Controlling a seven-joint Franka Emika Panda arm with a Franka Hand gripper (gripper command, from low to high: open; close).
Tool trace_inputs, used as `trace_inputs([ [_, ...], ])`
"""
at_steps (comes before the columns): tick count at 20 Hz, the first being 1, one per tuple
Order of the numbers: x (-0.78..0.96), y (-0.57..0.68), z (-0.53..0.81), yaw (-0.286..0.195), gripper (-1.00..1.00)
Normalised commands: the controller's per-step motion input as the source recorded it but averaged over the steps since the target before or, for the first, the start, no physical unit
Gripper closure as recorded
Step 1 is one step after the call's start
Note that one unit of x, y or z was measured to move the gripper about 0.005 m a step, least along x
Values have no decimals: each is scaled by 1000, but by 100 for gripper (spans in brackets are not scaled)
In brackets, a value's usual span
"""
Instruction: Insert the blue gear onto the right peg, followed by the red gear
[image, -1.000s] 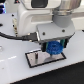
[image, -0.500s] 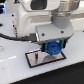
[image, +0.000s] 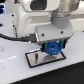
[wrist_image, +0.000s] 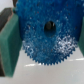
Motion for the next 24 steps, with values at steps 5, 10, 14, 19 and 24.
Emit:
trace_inputs([
  [5, 0, -123, 531, 0, 100],
  [10, 14, -190, 144, 0, 100],
  [14, 124, -131, -31, 0, 100],
  [19, 176, -30, -16, 0, 100],
  [24, 169, -61, -19, 0, 100],
])
